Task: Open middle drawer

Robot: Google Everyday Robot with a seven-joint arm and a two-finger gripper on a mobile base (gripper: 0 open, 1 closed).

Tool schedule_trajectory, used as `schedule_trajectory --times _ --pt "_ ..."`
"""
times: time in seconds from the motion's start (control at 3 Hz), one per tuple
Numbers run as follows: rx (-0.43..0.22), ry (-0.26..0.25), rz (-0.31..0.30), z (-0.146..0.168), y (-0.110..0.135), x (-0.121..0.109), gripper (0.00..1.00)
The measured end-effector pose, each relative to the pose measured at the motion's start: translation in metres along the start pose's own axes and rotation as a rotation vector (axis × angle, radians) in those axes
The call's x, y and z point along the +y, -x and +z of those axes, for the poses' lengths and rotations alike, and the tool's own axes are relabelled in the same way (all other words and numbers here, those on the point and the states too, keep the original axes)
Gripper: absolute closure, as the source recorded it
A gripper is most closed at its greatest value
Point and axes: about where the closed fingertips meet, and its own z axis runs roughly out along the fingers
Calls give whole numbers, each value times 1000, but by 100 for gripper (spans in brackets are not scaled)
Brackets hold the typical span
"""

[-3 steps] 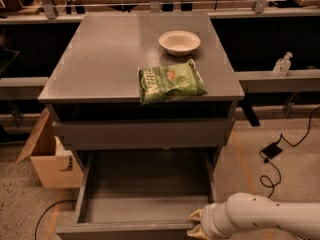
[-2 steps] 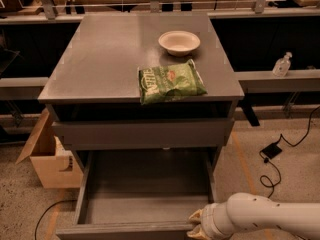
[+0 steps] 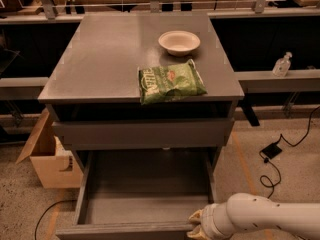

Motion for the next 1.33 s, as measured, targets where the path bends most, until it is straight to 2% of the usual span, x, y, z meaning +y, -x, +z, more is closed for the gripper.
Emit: schedule_trajectory --times 0.33,0.67,1.0,1.33 --pt "0 0 0 0 0 0 34" --pt "-17 -27 -7 -10 1 -8 12" --pt "-33 -81 -14 -33 0 -26 0" --pt "-33 -104 -18 -51 -3 -44 0"
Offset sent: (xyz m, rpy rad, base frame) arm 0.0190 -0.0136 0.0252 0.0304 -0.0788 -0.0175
